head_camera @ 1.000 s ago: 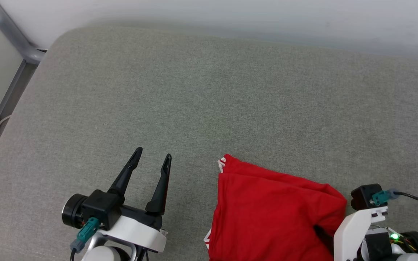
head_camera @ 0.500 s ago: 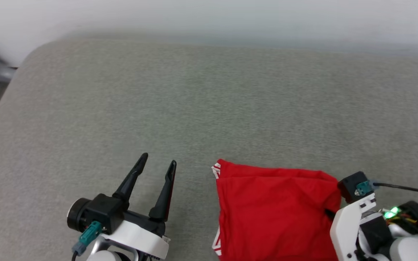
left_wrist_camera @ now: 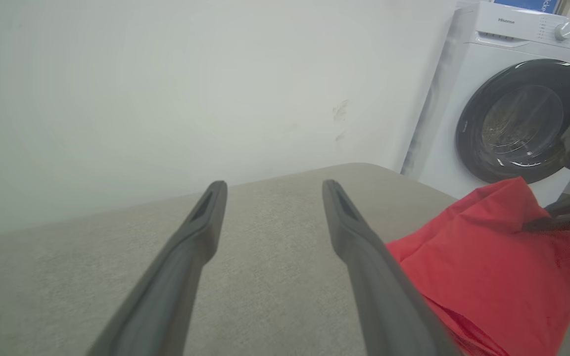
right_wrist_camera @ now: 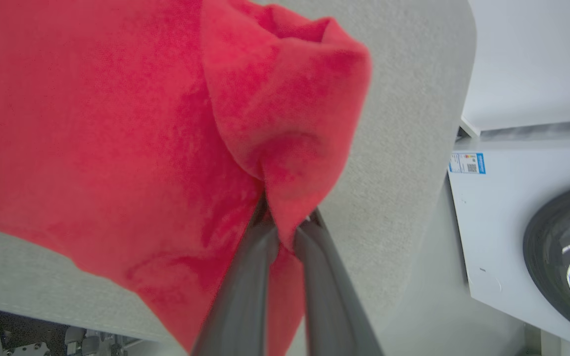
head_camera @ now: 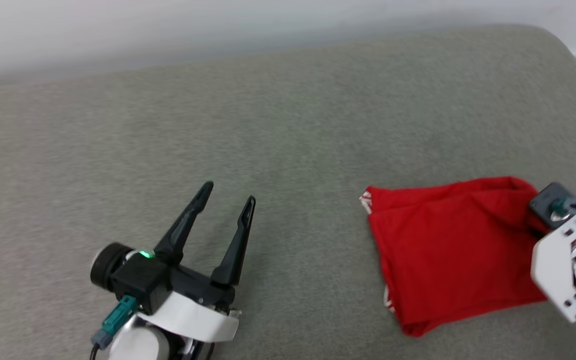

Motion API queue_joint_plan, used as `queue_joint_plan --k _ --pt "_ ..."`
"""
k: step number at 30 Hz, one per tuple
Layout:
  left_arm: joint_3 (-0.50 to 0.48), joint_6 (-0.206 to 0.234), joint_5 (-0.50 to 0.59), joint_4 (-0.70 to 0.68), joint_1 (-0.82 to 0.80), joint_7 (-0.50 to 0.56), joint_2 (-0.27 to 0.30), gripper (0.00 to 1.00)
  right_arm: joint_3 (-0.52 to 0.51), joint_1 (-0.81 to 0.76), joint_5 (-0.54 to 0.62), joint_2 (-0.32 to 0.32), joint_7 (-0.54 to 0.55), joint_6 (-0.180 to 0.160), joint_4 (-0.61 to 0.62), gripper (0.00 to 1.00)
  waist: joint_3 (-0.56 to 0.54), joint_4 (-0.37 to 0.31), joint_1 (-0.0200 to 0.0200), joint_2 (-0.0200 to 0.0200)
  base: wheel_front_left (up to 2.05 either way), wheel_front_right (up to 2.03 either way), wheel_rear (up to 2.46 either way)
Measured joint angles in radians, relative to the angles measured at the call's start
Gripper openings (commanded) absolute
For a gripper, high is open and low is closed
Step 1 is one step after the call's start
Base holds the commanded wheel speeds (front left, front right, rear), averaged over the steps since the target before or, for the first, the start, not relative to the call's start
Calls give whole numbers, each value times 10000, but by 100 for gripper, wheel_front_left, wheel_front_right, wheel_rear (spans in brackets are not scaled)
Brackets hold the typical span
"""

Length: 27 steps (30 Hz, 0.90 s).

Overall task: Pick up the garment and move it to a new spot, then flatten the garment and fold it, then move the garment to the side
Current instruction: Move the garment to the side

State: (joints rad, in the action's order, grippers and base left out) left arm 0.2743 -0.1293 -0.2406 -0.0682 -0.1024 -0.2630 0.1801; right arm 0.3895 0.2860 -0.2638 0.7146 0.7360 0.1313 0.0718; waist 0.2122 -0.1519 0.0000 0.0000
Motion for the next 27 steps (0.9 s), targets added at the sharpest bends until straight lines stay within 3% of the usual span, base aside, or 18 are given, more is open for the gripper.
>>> queue_joint_plan --k 8,15,20,27 --pt "468 0 196 -949 -1070 58 836 100 199 1621 -82 1016 -1505 4 -1684 0 1332 -1191 1 0 0 0 0" --pt "602 0 324 -2272 -1994 867 1350 100 -362 2768 48 1375 -3204 4 -4048 0 2728 -1785 2 0 0 0 0" --pt "506 17 351 -2987 -2338 1235 1569 100 -913 3309 151 1402 -4121 4 -5649 0 3521 -1809 1 -1 0 0 0" --pt "349 150 353 -3542 -2469 1446 1689 100 -1960 3994 648 1212 -5177 4 -7348 0 4199 -1311 2 0 0 0 0"
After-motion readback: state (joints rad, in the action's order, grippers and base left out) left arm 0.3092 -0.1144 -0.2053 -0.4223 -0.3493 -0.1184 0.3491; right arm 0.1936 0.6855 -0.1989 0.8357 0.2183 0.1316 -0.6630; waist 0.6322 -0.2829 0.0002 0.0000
